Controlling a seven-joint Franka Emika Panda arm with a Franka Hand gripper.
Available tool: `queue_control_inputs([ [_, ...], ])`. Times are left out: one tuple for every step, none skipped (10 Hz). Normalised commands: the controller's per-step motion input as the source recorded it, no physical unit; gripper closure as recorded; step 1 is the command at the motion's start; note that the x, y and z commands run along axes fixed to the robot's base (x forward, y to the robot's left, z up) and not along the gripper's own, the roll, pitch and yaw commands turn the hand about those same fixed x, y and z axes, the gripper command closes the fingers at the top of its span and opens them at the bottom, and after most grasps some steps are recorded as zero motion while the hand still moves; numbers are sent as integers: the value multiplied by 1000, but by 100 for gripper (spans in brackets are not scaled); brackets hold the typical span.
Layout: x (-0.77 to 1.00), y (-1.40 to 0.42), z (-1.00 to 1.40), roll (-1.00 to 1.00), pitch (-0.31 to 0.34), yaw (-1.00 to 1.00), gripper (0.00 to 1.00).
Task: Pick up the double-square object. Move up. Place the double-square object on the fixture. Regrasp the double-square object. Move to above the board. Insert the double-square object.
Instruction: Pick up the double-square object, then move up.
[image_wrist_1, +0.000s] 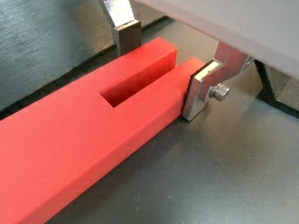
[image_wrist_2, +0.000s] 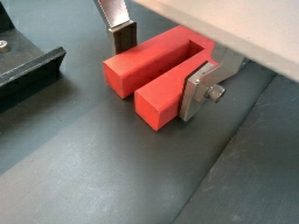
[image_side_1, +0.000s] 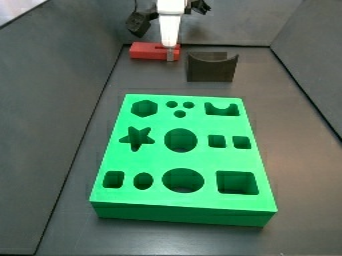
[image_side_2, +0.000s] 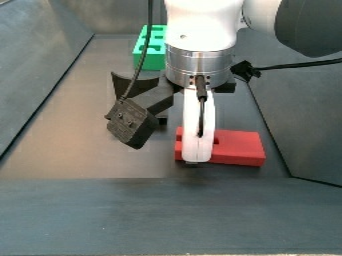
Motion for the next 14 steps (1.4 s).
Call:
queue_control_inputs([
  [0, 0, 0, 0, 0, 0, 100],
  [0, 0, 0, 0, 0, 0, 100],
  [0, 0, 0, 0, 0, 0, 100],
  [0, 0, 0, 0, 0, 0, 100],
  [0, 0, 0, 0, 0, 0, 100],
  [0, 0, 0, 0, 0, 0, 100],
  [0, 0, 0, 0, 0, 0, 100],
  [0, 0, 0, 0, 0, 0, 100],
  [0, 0, 0, 0, 0, 0, 100],
  [0, 0, 0, 0, 0, 0, 100],
  [0, 0, 833, 0, 0, 0, 100],
  [-4, 37, 814, 8, 5, 11, 100],
  [-19, 25, 691, 12, 33, 2, 100],
  [-19, 15, 565, 23, 47, -7, 100],
])
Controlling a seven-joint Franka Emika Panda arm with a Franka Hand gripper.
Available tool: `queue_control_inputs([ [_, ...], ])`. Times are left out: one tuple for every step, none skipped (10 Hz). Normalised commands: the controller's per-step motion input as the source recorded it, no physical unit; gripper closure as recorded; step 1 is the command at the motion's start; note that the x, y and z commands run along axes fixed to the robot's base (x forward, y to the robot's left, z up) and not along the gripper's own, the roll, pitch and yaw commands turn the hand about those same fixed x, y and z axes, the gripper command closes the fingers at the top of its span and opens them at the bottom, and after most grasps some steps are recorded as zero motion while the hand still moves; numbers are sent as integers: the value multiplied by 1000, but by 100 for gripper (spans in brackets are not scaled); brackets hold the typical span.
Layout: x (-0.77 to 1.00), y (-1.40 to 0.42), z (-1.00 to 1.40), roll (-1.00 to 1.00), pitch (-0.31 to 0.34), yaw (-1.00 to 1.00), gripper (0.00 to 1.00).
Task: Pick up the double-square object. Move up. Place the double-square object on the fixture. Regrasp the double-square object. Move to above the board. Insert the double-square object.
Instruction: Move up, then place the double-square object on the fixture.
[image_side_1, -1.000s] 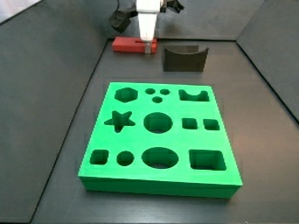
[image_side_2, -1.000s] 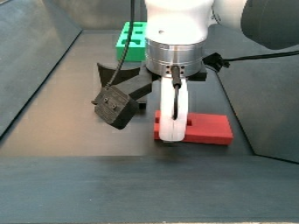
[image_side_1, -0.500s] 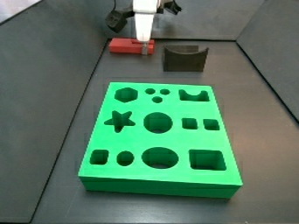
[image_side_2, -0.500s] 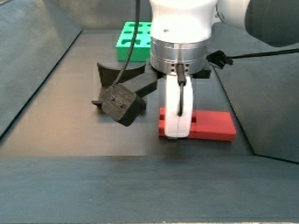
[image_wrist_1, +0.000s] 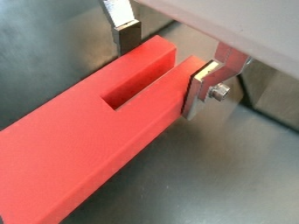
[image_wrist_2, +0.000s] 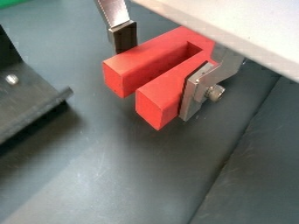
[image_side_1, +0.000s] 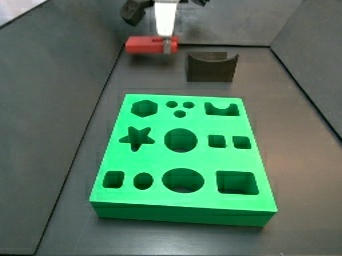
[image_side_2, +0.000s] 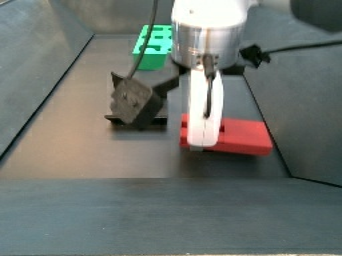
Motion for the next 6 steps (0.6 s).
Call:
queue_control_inputs([
  [-19, 10, 384, 39, 67, -14, 100],
  [-20, 9, 290, 48, 73, -12, 100],
  [0, 0, 1000, 0, 0, 0, 100],
  [5, -2, 1000, 7, 0, 5, 100],
  [-10, -1, 1000, 15, 27, 0, 100],
  [-15, -1, 1000, 31, 38, -8, 100],
])
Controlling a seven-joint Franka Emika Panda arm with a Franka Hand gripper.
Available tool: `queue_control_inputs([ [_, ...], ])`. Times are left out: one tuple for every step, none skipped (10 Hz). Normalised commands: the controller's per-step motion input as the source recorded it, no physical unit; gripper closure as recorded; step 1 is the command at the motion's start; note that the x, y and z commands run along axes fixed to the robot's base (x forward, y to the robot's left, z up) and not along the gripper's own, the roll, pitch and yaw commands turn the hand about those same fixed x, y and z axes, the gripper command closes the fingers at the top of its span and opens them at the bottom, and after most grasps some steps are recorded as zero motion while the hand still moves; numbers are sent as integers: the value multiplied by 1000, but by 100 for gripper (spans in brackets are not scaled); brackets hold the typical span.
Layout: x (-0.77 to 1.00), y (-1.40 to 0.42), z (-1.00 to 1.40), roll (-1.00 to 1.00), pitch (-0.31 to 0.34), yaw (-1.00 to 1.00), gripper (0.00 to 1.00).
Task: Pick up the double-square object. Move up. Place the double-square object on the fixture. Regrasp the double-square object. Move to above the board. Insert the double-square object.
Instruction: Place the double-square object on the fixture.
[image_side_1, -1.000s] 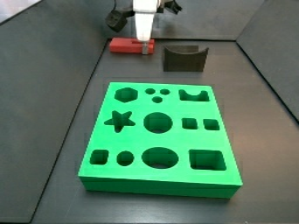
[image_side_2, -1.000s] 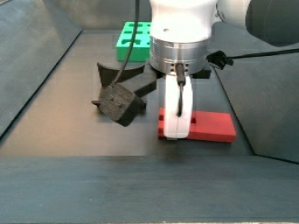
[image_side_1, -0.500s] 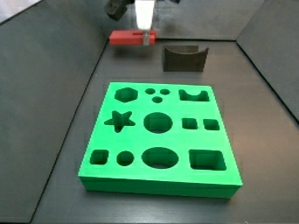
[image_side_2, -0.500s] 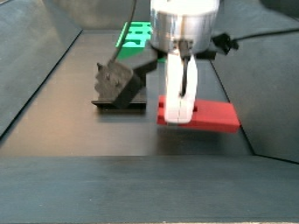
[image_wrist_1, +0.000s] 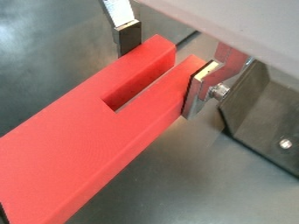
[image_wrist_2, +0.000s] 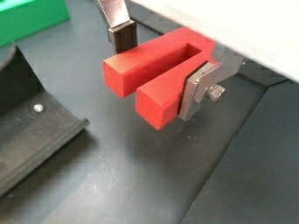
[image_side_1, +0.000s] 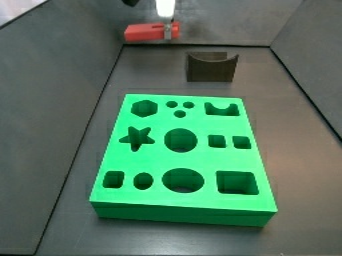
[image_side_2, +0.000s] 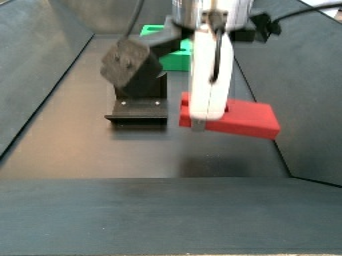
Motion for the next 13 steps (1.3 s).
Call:
queue_control_inputs([
  [-20, 0, 1000, 50, 56, -12, 100],
  [-23, 0, 1000, 58, 64, -9, 100],
  [-27, -2, 1000, 67, 70, 2, 100],
  [-30, -7, 1000, 75, 76, 14, 100],
  [-30, -7, 920, 83, 82, 22, 100],
  [-26, -6, 828, 87, 84, 25, 100],
  [-20, -5, 639, 86, 91, 31, 100],
  [-13, -1, 495, 73, 92, 28, 100],
  [-8, 4, 347, 64, 96, 25, 100],
  [-1, 5, 200, 57, 102, 26, 100],
  [1000, -979, 634, 10, -39, 1000, 100],
  [1000, -978, 615, 11, -37, 1000, 100],
  [1000, -958, 592, 12, -27, 1000, 100],
])
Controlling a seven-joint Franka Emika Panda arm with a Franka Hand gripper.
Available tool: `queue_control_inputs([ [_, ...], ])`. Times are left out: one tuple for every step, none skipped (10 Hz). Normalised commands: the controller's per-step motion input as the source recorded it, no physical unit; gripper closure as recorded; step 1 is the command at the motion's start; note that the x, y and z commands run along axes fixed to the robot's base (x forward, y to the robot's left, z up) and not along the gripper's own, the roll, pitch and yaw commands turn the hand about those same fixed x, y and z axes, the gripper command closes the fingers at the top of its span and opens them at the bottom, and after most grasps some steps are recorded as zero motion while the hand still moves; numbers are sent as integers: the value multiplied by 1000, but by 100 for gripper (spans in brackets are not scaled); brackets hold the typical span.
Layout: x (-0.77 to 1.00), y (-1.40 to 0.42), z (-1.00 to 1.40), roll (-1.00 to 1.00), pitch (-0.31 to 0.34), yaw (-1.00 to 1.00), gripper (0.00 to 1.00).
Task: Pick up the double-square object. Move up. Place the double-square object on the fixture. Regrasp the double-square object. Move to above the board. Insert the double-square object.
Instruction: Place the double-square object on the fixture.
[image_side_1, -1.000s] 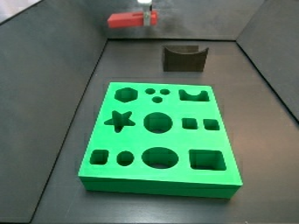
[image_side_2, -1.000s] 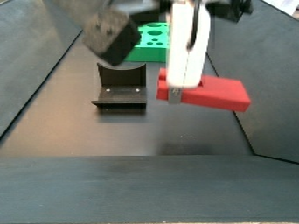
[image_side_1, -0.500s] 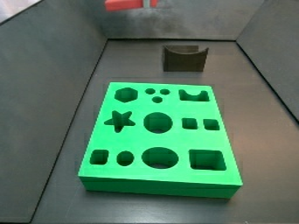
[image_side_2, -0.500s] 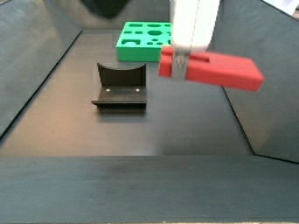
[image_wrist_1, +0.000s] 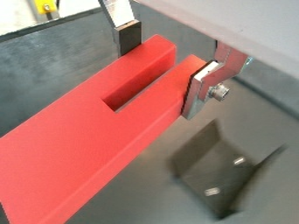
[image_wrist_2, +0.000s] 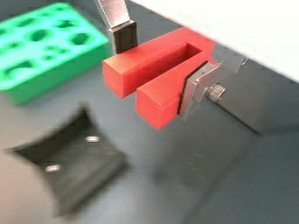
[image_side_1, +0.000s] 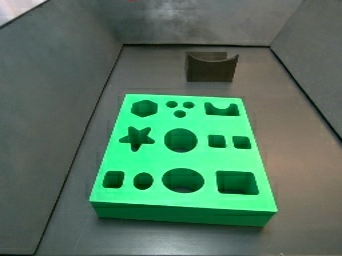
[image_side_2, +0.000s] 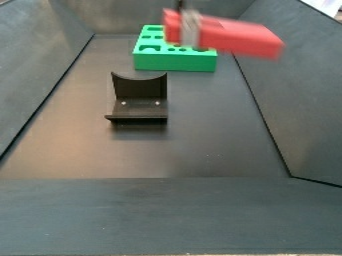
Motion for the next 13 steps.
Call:
queue_control_inputs([
  [1000, -924, 567, 14, -23, 1000, 100],
  [1000, -895, 541, 16, -19, 1000, 100],
  [1000, -814, 460, 17, -12, 1000, 100],
  [1000, -664, 376, 18, -4, 1000, 100],
  [972, -488, 301, 19, 4, 1000, 100],
  [898, -345, 226, 18, 9, 1000, 100],
  [774, -174, 112, 14, 20, 1000, 100],
  [664, -97, 64, 14, 30, 1000, 100],
  [580, -63, 45, 15, 37, 1000, 100],
  [522, -48, 34, 15, 42, 1000, 100],
  [408, -32, 24, 15, 53, 1000, 100],
  [320, -27, 20, 15, 62, 1000, 100],
  [-134, 609, -1000, -722, 250, 1000, 100],
])
